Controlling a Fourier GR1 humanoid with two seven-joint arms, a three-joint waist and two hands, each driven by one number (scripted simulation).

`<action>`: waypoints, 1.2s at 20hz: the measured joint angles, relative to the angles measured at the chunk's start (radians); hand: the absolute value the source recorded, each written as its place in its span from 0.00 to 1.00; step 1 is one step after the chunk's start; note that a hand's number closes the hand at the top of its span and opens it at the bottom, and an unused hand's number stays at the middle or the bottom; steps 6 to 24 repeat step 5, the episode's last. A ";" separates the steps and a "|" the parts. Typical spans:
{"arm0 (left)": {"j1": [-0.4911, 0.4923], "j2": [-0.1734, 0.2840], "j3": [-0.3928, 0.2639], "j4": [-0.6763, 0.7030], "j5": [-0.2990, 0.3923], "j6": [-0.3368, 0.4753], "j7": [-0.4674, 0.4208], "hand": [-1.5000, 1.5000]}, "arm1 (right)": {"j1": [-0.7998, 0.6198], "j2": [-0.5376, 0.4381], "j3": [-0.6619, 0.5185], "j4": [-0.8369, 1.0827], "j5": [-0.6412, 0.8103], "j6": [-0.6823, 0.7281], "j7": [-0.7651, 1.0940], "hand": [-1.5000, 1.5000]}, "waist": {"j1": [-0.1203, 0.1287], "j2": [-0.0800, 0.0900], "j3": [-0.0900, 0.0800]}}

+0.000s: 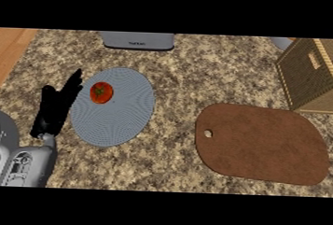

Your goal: Pick the croissant from the cutting board and place it in the basket

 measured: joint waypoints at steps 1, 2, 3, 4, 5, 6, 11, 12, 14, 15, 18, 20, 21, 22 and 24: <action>0.006 -0.001 -0.002 -0.006 -0.001 0.000 -0.001 0.50 | 0.012 -0.020 -0.013 0.004 -0.015 0.013 0.003 0.00 | -0.001 -0.001 0.000; 0.009 -0.002 0.001 -0.002 -0.002 0.004 -0.006 0.50 | 0.035 -0.047 -0.028 0.010 -0.030 0.036 -0.005 0.00 | -0.005 -0.001 0.000; 0.015 -0.001 0.002 -0.003 -0.002 0.003 -0.009 0.50 | 0.060 -0.072 -0.043 0.015 -0.045 0.054 -0.017 0.00 | -0.008 -0.002 0.000; 0.012 -0.004 0.000 -0.002 -0.005 0.008 -0.008 0.50 | 0.081 -0.095 -0.054 0.017 -0.059 0.074 -0.031 0.00 | -0.009 -0.002 0.000; 0.010 -0.002 0.001 -0.014 -0.004 0.007 0.004 0.50 | 0.107 -0.116 -0.068 0.023 -0.073 0.091 -0.047 0.00 | -0.009 -0.002 0.000; 0.010 -0.002 0.001 -0.014 -0.004 0.007 0.004 0.50 | 0.107 -0.116 -0.068 0.023 -0.073 0.091 -0.047 0.00 | -0.009 -0.002 0.000; 0.010 -0.002 0.001 -0.014 -0.004 0.007 0.004 0.50 | 0.107 -0.116 -0.068 0.023 -0.073 0.091 -0.047 0.00 | -0.009 -0.002 0.000; 0.010 -0.002 0.001 -0.014 -0.004 0.007 0.004 0.50 | 0.107 -0.116 -0.068 0.023 -0.073 0.091 -0.047 0.00 | -0.009 -0.002 0.000; 0.010 -0.002 0.001 -0.014 -0.004 0.007 0.004 0.50 | 0.107 -0.116 -0.068 0.023 -0.073 0.091 -0.047 0.00 | -0.009 -0.002 0.000; 0.010 -0.002 0.001 -0.014 -0.004 0.007 0.004 0.50 | 0.107 -0.116 -0.068 0.023 -0.073 0.091 -0.047 0.00 | -0.009 -0.002 0.000; 0.010 -0.002 0.001 -0.014 -0.004 0.007 0.004 0.50 | 0.107 -0.116 -0.068 0.023 -0.073 0.091 -0.047 0.00 | -0.009 -0.002 0.000; 0.010 -0.002 0.001 -0.014 -0.004 0.007 0.004 0.50 | 0.107 -0.116 -0.068 0.023 -0.073 0.091 -0.047 0.00 | -0.009 -0.002 0.000; 0.010 -0.002 0.001 -0.014 -0.004 0.007 0.004 0.50 | 0.107 -0.116 -0.068 0.023 -0.073 0.091 -0.047 0.00 | -0.009 -0.002 0.000; 0.010 -0.002 0.001 -0.014 -0.004 0.007 0.004 0.50 | 0.107 -0.116 -0.068 0.023 -0.073 0.091 -0.047 0.00 | -0.009 -0.002 0.000; 0.010 -0.002 0.001 -0.014 -0.004 0.007 0.004 0.50 | 0.107 -0.116 -0.068 0.023 -0.073 0.091 -0.047 0.00 | -0.009 -0.002 0.000</action>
